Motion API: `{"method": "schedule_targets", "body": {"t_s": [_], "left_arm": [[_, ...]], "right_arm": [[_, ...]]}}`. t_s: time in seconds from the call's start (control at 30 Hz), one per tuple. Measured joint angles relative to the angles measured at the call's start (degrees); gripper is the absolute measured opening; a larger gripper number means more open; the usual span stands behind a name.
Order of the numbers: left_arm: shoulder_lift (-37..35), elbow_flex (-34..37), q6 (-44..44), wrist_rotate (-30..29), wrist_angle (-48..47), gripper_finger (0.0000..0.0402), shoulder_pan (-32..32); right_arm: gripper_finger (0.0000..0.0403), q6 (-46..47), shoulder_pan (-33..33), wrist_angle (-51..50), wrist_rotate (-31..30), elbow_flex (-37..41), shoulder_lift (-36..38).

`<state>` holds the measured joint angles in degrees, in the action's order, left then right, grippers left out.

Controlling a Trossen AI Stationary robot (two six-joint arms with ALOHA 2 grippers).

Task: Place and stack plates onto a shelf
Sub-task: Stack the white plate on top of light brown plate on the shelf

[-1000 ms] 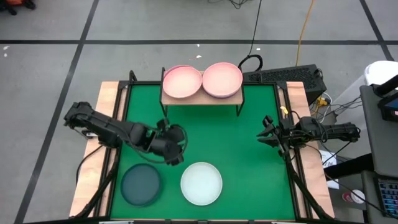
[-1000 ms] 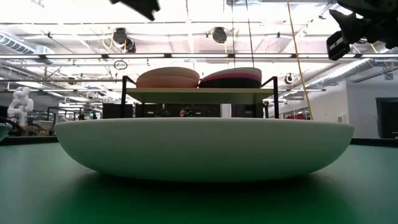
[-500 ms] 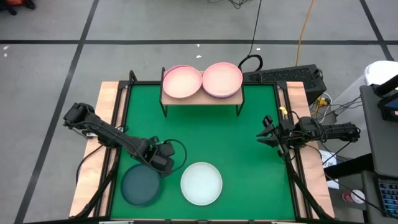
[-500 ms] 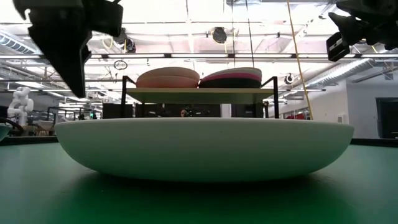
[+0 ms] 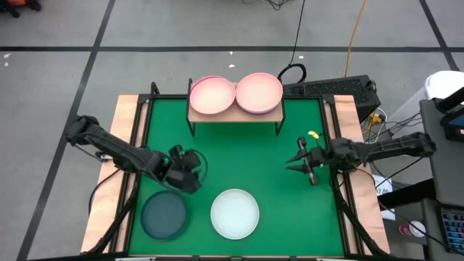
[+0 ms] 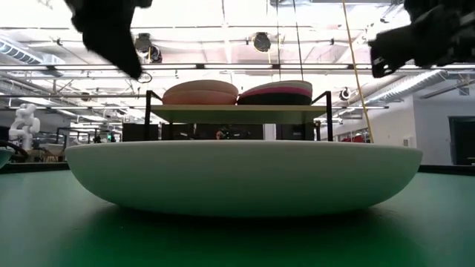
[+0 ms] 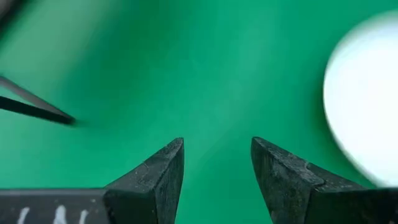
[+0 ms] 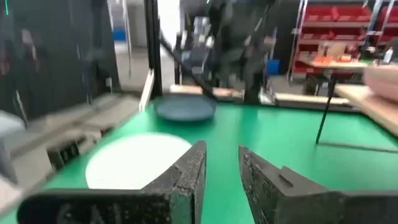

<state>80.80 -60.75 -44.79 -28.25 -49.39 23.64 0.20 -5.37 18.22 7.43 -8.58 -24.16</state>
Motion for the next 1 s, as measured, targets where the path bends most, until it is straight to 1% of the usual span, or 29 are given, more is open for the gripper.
{"method": "schedule_targets", "body": {"t_s": [0.1, 0.2, 0.3, 0.4, 0.5, 0.57, 0.67, 0.87, 1.0], "left_arm": [[-4.8, 0.0, -0.3, -5.0, 0.9, 0.0193, -0.7], [-10.1, 1.9, 1.9, -8.6, 7.0, 0.0193, -1.2], [-15.8, 6.5, 5.8, -11.1, 15.8, 0.0193, -1.9], [-20.9, 12.8, 9.2, -12.1, 26.0, 0.0193, -3.1], [-24.4, 18.7, 13.0, -12.4, 36.0, 0.0193, -4.8], [-25.5, 21.8, 14.6, -12.4, 42.4, 0.0193, -5.6], [-26.1, 24.1, 17.3, -12.4, 48.0, 0.0193, -6.4], [-26.1, 24.2, 19.8, -12.4, 51.1, 0.0193, -7.6], [-26.1, 24.2, 21.2, -12.4, 52.7, 0.0193, -7.7]], "right_arm": [[0.008, -3.5, 0.0, 0.7, 0.1, -1.4, -7.9], [0.008, -4.8, -0.2, 3.0, 0.1, -1.4, -15.5], [0.008, -6.7, -2.2, 6.2, 0.1, -1.4, -22.1], [0.008, -8.8, -5.4, 12.7, 0.1, -1.4, -28.0], [0.008, -12.9, -9.1, 20.3, 0.0, -1.4, -32.8], [0.0081, -15.9, -11.4, 23.9, -1.0, -1.5, -35.4], [0.0089, -18.2, -14.4, 24.5, -5.5, -3.6, -39.0], [0.0117, -19.5, -18.3, 21.1, -6.5, -9.8, -46.6], [0.0134, -21.5, -20.4, 20.9, -10.2, -11.3, -52.1]]}}
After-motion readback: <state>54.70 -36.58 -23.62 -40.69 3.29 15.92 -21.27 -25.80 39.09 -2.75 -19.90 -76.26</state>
